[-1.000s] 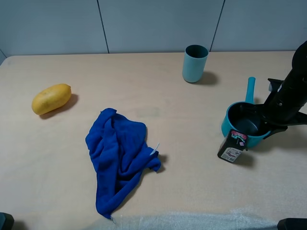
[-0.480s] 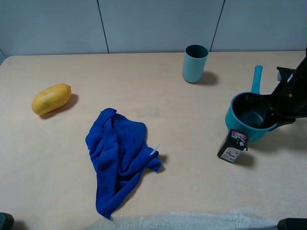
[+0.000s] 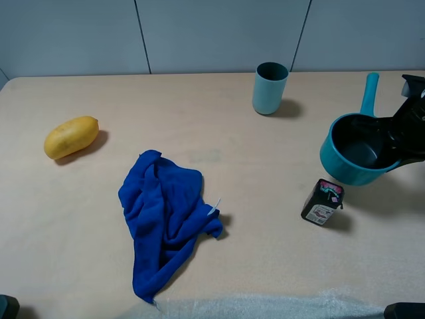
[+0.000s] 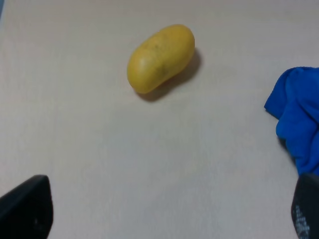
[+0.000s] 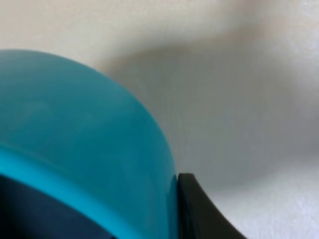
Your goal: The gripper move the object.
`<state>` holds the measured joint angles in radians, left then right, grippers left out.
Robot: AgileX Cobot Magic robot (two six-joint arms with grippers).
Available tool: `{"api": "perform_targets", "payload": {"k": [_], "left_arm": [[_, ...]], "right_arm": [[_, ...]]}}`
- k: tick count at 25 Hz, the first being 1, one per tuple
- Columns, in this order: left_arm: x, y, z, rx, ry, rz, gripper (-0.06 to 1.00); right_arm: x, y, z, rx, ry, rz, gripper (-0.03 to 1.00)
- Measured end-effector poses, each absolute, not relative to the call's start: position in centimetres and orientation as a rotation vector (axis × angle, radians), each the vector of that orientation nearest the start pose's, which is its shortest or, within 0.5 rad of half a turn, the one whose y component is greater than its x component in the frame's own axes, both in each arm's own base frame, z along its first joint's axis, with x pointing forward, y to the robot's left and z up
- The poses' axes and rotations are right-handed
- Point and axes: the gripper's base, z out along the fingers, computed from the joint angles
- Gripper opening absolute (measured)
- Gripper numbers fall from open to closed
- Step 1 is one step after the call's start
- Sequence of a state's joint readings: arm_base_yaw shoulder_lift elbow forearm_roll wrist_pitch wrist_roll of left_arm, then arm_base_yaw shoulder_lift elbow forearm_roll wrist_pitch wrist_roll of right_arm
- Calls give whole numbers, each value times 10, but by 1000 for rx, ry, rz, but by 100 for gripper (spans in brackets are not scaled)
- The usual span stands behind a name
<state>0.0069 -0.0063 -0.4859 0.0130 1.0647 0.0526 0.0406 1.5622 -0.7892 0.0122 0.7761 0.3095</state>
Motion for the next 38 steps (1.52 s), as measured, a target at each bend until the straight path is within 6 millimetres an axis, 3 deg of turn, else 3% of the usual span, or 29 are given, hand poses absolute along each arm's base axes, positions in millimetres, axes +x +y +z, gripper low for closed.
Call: {"api": "perform_targets", "payload": {"k": [4,19,27,38], "left_arm": [[-4,1,273,46,2056,53,97],[-4,1,273,47,2056,55,97],[-4,1,273,47,2056,55,97],[-4,1,273,47,2056,55,97]], "right_arm": [[251,11,185,421,3013,41,1],[274,17,243,391,3051,114,1],[277,25,257,346,3063,229,1],[273,80,285,111,3003,236,1]]}}
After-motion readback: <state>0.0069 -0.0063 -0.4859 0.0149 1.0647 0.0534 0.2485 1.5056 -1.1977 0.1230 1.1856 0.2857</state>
